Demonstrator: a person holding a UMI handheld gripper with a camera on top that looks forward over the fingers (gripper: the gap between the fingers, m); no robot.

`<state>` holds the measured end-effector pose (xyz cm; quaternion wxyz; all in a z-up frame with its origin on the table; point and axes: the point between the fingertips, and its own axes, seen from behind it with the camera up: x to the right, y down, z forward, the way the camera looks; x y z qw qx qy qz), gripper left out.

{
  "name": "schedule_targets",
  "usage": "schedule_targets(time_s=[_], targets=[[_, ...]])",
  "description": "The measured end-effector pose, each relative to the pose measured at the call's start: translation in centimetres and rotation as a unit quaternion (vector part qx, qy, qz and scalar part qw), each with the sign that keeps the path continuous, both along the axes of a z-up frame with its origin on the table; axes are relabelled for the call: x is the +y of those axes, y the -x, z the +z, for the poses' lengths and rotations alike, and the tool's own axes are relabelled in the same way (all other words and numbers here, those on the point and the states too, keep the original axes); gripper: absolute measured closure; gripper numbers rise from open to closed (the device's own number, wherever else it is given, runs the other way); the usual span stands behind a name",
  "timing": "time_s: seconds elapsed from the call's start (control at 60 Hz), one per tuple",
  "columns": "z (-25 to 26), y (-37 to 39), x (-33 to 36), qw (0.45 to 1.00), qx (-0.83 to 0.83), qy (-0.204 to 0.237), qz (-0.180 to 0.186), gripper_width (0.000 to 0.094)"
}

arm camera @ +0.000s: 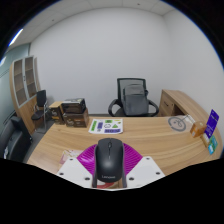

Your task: Arrange mouse

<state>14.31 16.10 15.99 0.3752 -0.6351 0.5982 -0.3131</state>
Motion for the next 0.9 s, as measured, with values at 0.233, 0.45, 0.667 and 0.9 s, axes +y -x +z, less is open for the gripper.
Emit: schedule_targets(time_s=[0.233,0.45,0.667,0.9], targets=[[-8.6,-3.2,10.2,0.998,0.039,0.001,0.054,0.0602],[-15.9,-2.5,12.7,0.995,0.070,0.025,0.059,0.0601],[-17.2,-2.1,12.8,0.995,0.068,0.054,0.058,0.0584],[-15.1,-0.7,12.4,0.996,0.069,0.041,0.034,0.0084]])
